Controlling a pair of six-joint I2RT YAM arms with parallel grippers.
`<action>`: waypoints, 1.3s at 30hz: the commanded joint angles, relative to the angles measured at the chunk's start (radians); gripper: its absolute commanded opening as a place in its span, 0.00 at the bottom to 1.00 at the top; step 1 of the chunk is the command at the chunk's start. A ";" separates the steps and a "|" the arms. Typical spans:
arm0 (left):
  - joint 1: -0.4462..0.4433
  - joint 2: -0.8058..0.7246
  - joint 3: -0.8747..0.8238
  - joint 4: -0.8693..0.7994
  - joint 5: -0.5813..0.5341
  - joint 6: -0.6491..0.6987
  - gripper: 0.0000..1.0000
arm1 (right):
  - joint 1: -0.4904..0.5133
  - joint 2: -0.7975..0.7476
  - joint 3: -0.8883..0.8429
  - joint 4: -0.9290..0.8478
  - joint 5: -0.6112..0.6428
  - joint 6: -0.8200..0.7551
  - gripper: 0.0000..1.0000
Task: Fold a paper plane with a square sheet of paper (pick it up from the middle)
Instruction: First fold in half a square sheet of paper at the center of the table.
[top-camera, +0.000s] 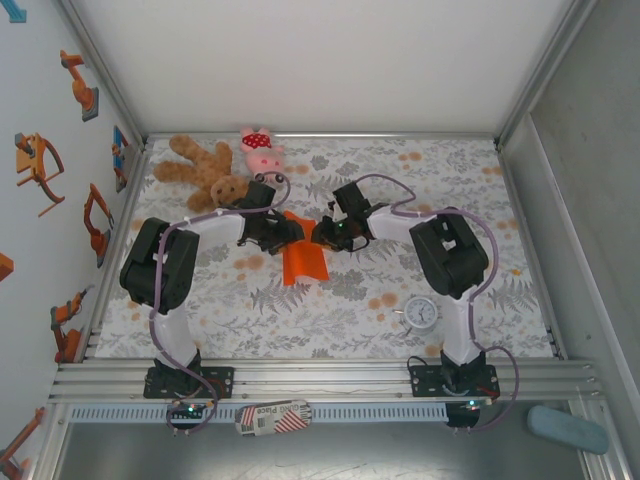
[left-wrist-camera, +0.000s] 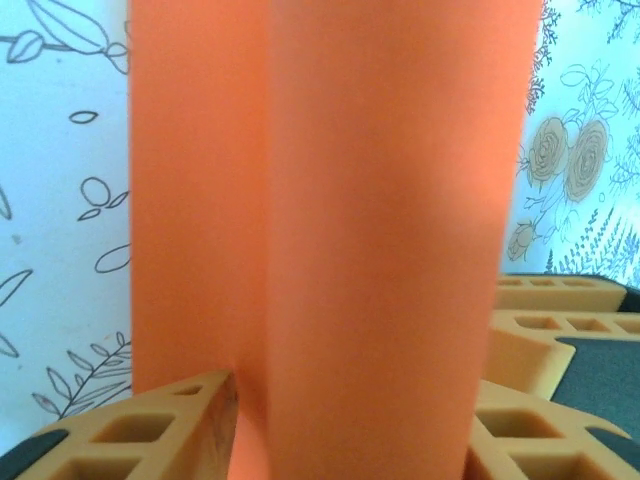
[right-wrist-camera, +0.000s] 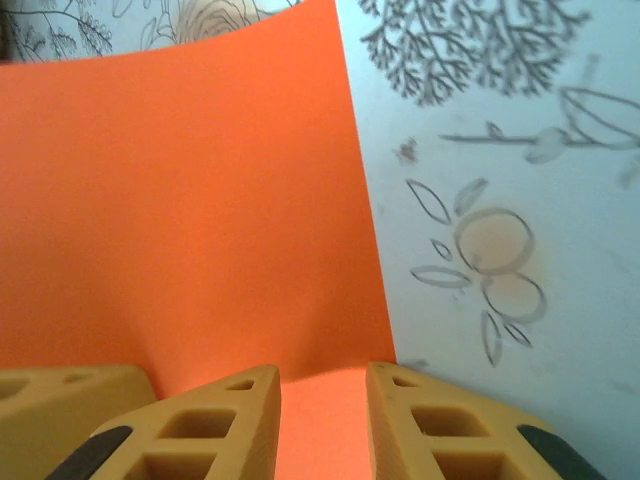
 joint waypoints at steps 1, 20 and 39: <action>-0.001 -0.079 0.033 -0.029 -0.018 0.063 0.44 | -0.022 -0.128 -0.048 -0.010 0.078 -0.034 0.29; 0.103 -0.301 0.013 0.312 0.414 -0.155 0.32 | -0.151 -0.320 -0.239 0.653 -0.339 0.237 0.74; 0.128 -0.291 -0.015 0.386 0.495 -0.167 0.30 | -0.082 -0.305 -0.170 0.571 -0.390 0.182 0.69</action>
